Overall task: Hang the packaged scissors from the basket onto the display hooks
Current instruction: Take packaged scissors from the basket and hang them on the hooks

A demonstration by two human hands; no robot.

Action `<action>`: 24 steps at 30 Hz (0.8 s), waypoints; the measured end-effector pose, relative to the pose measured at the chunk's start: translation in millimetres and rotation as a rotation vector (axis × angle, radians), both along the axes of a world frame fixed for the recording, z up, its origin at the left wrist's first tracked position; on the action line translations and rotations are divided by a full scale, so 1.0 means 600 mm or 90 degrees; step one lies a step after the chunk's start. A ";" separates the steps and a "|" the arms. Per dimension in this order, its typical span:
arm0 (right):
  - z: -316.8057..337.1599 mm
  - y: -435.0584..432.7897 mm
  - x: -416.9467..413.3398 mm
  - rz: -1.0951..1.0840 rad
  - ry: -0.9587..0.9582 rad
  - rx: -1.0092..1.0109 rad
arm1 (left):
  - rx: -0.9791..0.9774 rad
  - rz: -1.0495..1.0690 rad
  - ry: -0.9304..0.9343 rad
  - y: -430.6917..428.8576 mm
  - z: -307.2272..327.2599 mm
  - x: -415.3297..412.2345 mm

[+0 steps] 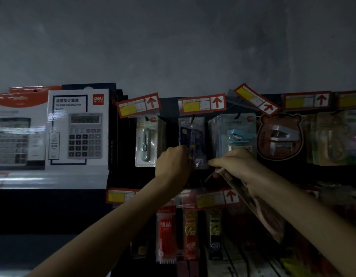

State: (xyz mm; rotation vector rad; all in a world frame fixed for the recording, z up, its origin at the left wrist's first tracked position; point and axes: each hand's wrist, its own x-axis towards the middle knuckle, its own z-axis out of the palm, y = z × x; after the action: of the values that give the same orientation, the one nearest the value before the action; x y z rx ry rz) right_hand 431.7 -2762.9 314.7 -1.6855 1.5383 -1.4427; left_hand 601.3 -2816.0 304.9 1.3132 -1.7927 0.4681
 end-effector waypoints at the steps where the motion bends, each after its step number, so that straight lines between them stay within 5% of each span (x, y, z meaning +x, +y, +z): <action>1: 0.001 0.002 -0.002 0.006 0.005 0.004 | -0.005 0.009 -0.007 -0.004 0.001 -0.002; 6: 0.005 0.006 -0.016 0.017 0.001 -0.014 | 0.028 -0.021 0.079 -0.026 -0.007 -0.013; 16: -0.005 0.011 -0.040 0.031 -0.012 -0.025 | 0.285 -0.253 0.288 -0.048 0.005 -0.002; 24: -0.012 0.009 -0.046 0.042 -0.041 -0.017 | 0.300 -0.254 0.244 -0.057 -0.001 0.003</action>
State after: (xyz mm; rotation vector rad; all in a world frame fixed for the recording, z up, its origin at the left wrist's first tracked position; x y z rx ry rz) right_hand 404.2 -2757.4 307.3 -1.6719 1.4218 -1.4761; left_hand 602.9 -2850.2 304.4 1.1965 -1.8238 -0.4245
